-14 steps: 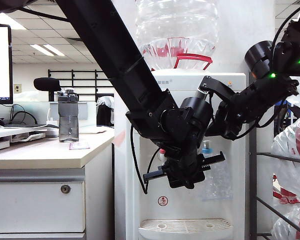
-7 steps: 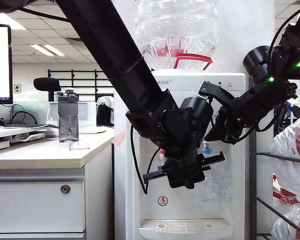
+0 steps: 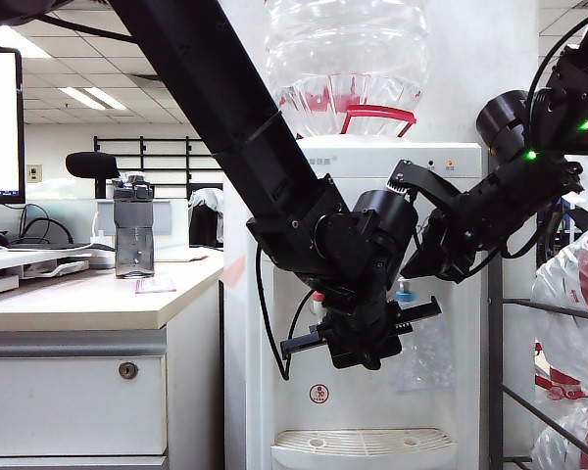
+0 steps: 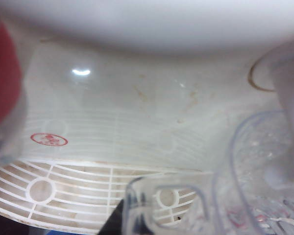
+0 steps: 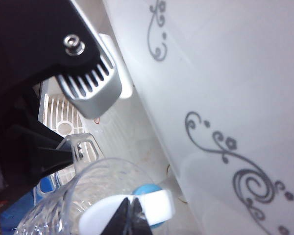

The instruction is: Pick up the plastic mug from the left desk, go to the cold water outlet of the water dispenser, press the vertical switch to get some water, then put the mug back on the desk.

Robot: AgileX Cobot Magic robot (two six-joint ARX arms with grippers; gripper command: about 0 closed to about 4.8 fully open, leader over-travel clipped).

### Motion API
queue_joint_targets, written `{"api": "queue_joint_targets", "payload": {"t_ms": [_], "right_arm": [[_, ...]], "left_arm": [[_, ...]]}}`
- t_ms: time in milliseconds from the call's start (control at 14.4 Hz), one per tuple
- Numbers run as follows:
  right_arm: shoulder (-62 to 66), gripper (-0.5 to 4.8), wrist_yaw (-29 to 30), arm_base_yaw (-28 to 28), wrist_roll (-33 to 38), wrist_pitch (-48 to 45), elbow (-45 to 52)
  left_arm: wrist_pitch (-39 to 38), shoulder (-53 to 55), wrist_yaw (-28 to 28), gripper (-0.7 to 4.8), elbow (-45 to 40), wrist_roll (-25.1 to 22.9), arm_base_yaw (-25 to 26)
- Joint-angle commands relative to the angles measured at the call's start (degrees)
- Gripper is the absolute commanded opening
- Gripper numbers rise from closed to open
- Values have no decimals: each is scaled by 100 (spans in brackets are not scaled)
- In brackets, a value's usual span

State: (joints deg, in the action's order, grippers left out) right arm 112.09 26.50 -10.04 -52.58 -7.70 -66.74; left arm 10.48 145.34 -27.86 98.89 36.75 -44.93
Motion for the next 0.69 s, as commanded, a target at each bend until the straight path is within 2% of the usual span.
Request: {"api": "queue_joint_targets", "payload": {"t_ms": [69, 694], "right_arm": [[15, -4, -87, -4, 2, 328, 11], [15, -3, -90, -4, 0, 538, 11]], "left_arm": [[146, -33, -42, -6, 22, 15, -11], [146, -33, -42, -6, 22, 15, -11]]}}
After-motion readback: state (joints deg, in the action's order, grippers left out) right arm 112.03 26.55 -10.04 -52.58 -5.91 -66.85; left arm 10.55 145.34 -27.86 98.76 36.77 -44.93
